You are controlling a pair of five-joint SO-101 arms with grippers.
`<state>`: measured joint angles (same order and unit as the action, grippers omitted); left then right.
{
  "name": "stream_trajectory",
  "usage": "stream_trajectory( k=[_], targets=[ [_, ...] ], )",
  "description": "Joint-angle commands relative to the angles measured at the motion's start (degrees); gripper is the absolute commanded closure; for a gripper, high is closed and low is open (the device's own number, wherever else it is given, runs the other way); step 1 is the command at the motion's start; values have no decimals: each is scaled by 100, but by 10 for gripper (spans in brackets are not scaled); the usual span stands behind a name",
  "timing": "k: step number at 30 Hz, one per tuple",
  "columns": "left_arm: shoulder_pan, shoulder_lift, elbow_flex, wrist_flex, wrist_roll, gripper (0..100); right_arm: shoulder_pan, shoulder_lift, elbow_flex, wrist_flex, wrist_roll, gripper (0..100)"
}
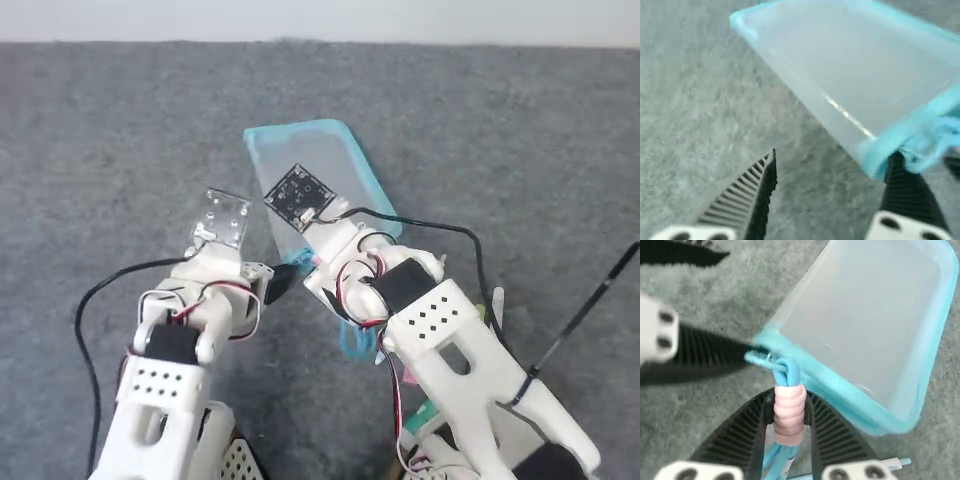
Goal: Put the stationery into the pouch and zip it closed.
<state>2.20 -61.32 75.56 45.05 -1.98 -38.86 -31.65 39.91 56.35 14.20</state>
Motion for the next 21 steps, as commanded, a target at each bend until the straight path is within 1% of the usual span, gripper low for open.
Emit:
stream_trajectory(
  k=[1,8,15,18,21],
  targets=[
    [-255,343,-409,-404,-62,671,-48,-330,97,75,360,993],
    [-255,378,-418,-475,-53,682,-48,-330,782,13,774,993],
    [-281,404,-418,-475,-53,683,22,-330,1345,-180,879,993],
    [-290,404,-409,-475,-53,683,330,-338,1336,-154,897,993],
    [-369,404,-400,-484,-53,683,602,-338,1354,-127,1090,993]
  ],
)
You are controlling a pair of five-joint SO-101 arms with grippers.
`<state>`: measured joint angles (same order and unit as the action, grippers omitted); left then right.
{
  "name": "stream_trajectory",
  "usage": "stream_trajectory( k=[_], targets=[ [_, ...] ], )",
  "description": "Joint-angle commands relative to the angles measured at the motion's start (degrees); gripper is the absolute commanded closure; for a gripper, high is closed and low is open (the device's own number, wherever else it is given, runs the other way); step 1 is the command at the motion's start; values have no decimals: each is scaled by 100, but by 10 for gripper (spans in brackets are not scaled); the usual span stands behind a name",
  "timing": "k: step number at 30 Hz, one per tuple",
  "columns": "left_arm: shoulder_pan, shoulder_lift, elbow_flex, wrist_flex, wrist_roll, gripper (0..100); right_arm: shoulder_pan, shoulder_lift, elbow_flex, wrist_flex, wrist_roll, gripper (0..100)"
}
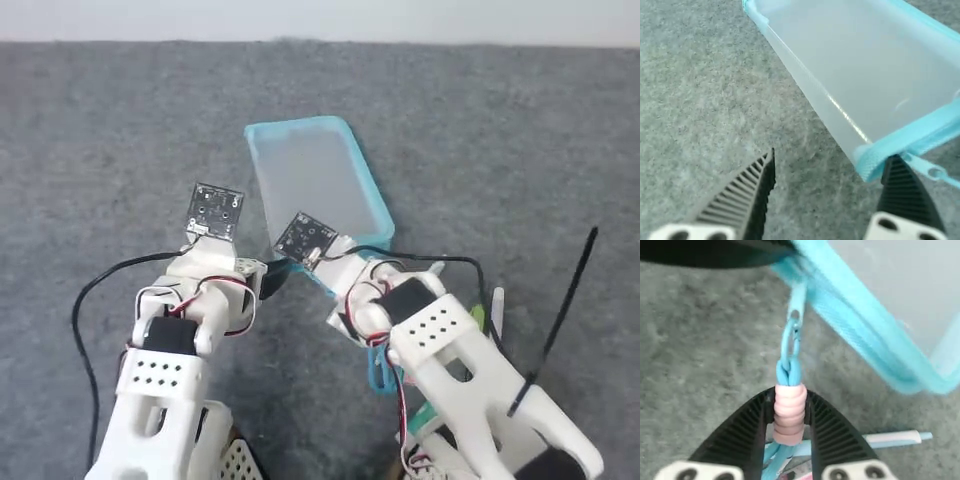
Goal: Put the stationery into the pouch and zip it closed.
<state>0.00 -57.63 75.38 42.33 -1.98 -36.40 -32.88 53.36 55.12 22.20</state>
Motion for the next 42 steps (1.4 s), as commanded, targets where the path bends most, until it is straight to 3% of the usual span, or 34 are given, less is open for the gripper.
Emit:
stream_trajectory(
  k=[1,12,15,24,31,38,42],
  targets=[
    [-193,44,-382,-255,-53,683,453,-215,35,-4,343,993],
    [-158,53,-303,-299,-97,682,708,-215,-202,110,404,993],
    [149,26,-207,-308,-220,682,523,-207,-905,593,141,993],
    [185,26,-180,-299,-246,682,-286,-207,-2004,1508,-97,993],
    [229,-264,-189,185,-457,681,22,-189,-2189,1481,-79,993],
    [501,-2110,-171,1398,-448,680,48,-127,-2637,1587,-105,993],
    [607,-2760,-84,1662,-448,680,13,-154,-2840,1807,-114,993]
  ],
)
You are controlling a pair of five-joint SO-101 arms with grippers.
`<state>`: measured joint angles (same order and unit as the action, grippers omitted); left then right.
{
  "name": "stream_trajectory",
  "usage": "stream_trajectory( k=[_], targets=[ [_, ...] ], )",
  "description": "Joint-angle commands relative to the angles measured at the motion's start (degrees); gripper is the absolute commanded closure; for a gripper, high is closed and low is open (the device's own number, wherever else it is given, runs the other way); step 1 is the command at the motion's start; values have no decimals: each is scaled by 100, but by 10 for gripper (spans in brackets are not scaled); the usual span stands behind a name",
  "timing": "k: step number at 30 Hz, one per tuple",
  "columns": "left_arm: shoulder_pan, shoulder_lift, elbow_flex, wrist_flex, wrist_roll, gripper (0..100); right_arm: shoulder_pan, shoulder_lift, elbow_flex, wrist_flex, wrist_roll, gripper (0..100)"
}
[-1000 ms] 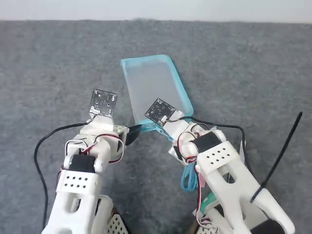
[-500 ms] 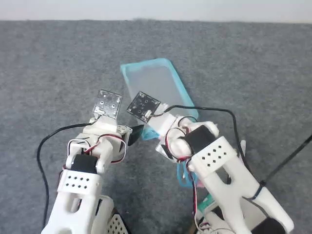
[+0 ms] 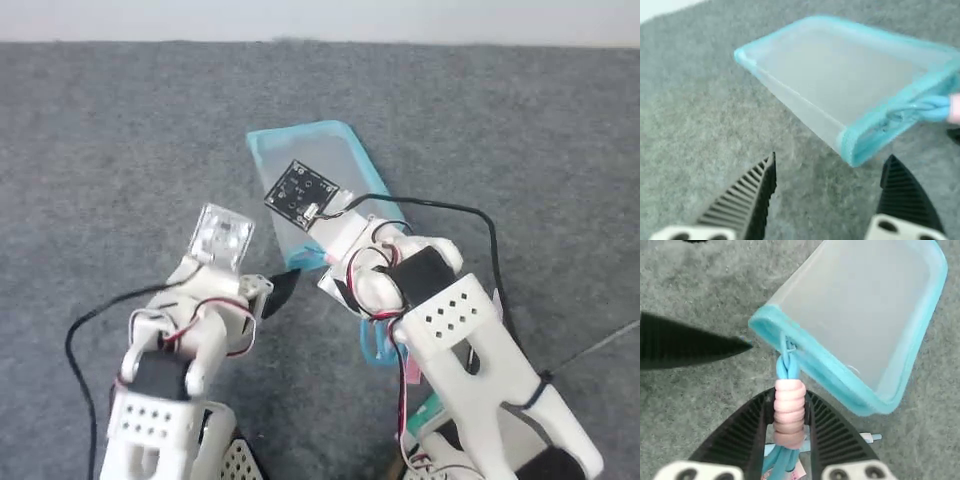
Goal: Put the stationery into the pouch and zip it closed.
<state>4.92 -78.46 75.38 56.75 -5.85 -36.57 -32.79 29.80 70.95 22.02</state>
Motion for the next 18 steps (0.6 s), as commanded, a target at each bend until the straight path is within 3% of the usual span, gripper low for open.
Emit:
stream_trajectory(
  k=[1,18],
  targets=[
    [97,-677,-31,176,-62,680,31,-207,-501,259,-105,993],
    [-202,-677,277,-387,-149,681,-356,-840,-114,444,-53,993]
  ],
)
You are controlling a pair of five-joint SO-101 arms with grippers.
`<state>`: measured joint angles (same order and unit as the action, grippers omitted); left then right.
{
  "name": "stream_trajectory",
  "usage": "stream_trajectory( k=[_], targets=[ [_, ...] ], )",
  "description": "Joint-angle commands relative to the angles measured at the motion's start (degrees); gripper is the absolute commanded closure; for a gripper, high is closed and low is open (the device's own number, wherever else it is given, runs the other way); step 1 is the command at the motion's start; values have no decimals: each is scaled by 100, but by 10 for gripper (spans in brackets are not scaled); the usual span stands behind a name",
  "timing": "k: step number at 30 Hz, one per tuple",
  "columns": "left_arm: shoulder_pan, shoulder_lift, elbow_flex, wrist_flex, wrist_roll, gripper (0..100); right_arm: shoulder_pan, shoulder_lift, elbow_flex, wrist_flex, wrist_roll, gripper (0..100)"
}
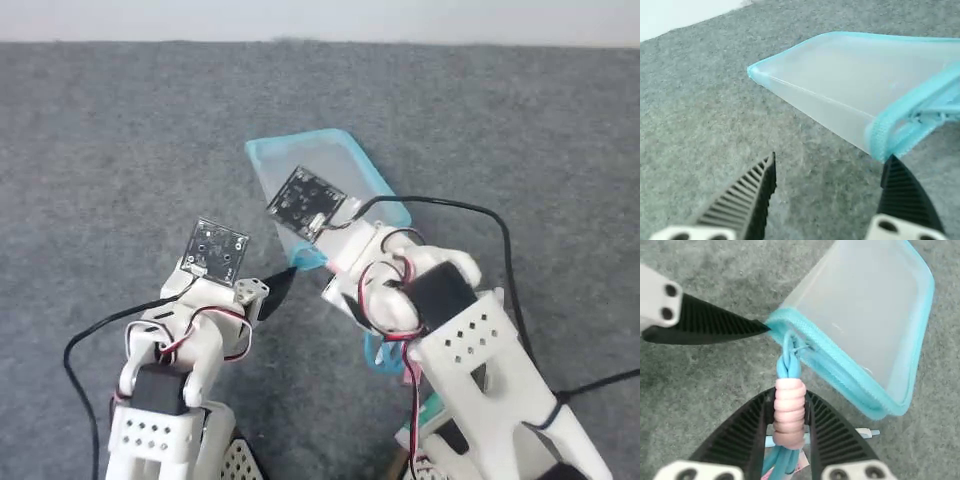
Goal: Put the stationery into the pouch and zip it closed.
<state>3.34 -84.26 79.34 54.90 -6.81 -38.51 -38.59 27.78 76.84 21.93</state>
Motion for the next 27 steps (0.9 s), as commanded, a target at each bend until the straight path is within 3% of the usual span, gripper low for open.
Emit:
stream_trajectory(
  k=[1,9,16,20,27],
  targets=[
    [-44,-97,-119,-202,-53,681,-180,-259,202,-215,-44,993],
    [-53,18,-75,-325,-53,682,-198,-330,290,-207,-35,993],
    [-70,1310,-189,-1213,-53,683,-462,-1024,281,-4,193,993],
    [-413,1908,-435,-1591,-44,684,-470,-1156,352,110,273,993],
    [-466,2163,-470,-1996,158,684,-901,-1138,905,-40,448,993]
  ],
)
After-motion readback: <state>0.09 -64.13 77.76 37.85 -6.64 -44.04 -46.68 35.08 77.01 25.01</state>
